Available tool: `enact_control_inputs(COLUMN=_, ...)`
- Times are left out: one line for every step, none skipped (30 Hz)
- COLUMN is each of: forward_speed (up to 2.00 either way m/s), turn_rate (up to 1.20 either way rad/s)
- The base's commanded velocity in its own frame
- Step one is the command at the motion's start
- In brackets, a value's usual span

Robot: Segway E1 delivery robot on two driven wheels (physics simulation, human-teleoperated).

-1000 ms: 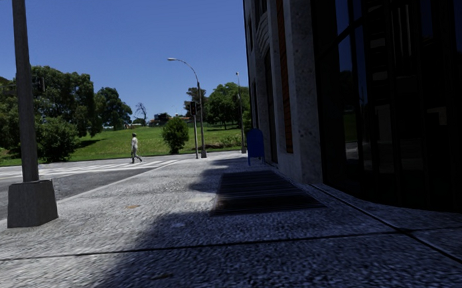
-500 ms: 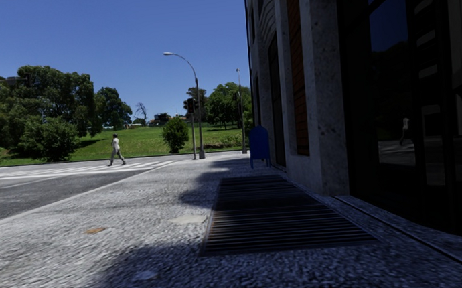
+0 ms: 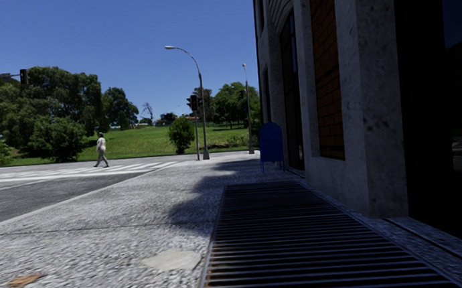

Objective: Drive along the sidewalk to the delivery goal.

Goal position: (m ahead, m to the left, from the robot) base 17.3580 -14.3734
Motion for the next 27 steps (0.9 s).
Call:
enact_control_inputs(forward_speed=2.0, turn_rate=0.18)
enact_control_inputs(forward_speed=2.0, turn_rate=0.18)
enact_control_inputs(forward_speed=2.0, turn_rate=0.19)
enact_control_inputs(forward_speed=2.0, turn_rate=0.19)
enact_control_inputs(forward_speed=2.0, turn_rate=0.17)
enact_control_inputs(forward_speed=2.0, turn_rate=0.17)
enact_control_inputs(forward_speed=2.0, turn_rate=0.02)
enact_control_inputs(forward_speed=2.0, turn_rate=0.0)
enact_control_inputs(forward_speed=2.0, turn_rate=0.0)
enact_control_inputs(forward_speed=2.0, turn_rate=0.0)
enact_control_inputs(forward_speed=2.0, turn_rate=0.0)
enact_control_inputs(forward_speed=2.0, turn_rate=0.0)
enact_control_inputs(forward_speed=2.0, turn_rate=0.0)
enact_control_inputs(forward_speed=2.0, turn_rate=0.0)
enact_control_inputs(forward_speed=2.0, turn_rate=0.0)
enact_control_inputs(forward_speed=2.0, turn_rate=0.0)
enact_control_inputs(forward_speed=2.0, turn_rate=0.0)
enact_control_inputs(forward_speed=2.0, turn_rate=0.0)
enact_control_inputs(forward_speed=2.0, turn_rate=0.0)
enact_control_inputs(forward_speed=2.0, turn_rate=0.0)
enact_control_inputs(forward_speed=2.0, turn_rate=0.0)
enact_control_inputs(forward_speed=2.0, turn_rate=0.0)
enact_control_inputs(forward_speed=2.0, turn_rate=0.0)
enact_control_inputs(forward_speed=2.0, turn_rate=0.0)
enact_control_inputs(forward_speed=2.0, turn_rate=0.0)
enact_control_inputs(forward_speed=2.0, turn_rate=0.0)
enact_control_inputs(forward_speed=2.0, turn_rate=0.0)
